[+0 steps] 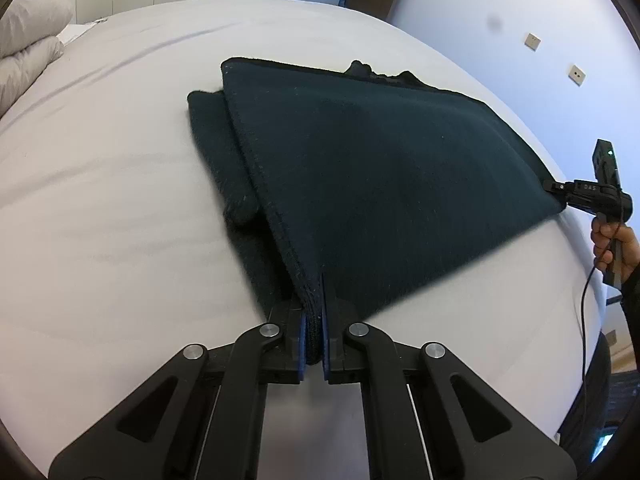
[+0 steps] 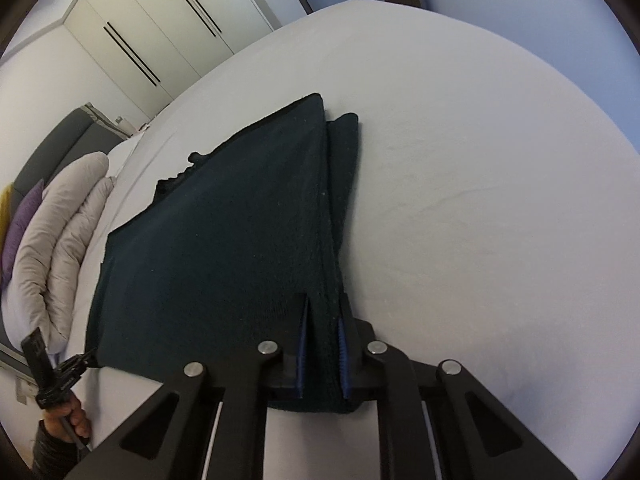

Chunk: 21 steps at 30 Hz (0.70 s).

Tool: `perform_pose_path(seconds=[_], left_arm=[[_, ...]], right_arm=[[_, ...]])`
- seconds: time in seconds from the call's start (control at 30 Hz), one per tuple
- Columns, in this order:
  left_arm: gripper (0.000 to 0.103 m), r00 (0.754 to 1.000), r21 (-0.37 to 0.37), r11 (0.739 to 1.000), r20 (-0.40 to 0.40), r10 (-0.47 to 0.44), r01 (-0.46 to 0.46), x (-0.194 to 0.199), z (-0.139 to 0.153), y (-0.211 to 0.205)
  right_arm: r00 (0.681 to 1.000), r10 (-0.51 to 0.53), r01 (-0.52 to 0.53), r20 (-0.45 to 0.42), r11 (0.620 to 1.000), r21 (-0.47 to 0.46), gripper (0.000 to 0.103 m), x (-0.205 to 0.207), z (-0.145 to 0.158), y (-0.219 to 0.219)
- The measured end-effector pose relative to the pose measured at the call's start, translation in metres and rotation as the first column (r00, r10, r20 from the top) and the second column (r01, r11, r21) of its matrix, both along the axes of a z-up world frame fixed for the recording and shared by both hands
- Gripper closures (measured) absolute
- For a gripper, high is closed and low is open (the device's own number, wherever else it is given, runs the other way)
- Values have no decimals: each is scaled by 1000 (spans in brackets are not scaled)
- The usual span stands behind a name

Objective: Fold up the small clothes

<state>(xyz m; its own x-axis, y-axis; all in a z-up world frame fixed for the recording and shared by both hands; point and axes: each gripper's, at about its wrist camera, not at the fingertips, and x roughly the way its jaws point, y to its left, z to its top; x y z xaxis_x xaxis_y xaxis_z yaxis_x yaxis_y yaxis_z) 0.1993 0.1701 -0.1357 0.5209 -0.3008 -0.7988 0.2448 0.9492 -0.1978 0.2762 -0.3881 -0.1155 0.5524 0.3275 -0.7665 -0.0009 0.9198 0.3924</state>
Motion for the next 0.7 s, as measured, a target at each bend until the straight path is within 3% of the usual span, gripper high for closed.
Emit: perform_pose_path(seconds=[0.3, 0.47, 0.7], left_arm=[[99, 999, -45, 998, -5, 41, -41, -3, -5, 10], [94, 996, -184, 979, -34, 86, -91, 8, -11, 35], [94, 990, -288, 949, -94, 104, -127, 10, -8, 53]], right_arm=[[1000, 8, -8, 4, 1000, -15, 96, -19, -7, -6], [1000, 13, -13, 0, 1000, -7, 97, -22, -13, -7], [999, -48, 46, 7, 983, 178, 91, -30, -15, -30]])
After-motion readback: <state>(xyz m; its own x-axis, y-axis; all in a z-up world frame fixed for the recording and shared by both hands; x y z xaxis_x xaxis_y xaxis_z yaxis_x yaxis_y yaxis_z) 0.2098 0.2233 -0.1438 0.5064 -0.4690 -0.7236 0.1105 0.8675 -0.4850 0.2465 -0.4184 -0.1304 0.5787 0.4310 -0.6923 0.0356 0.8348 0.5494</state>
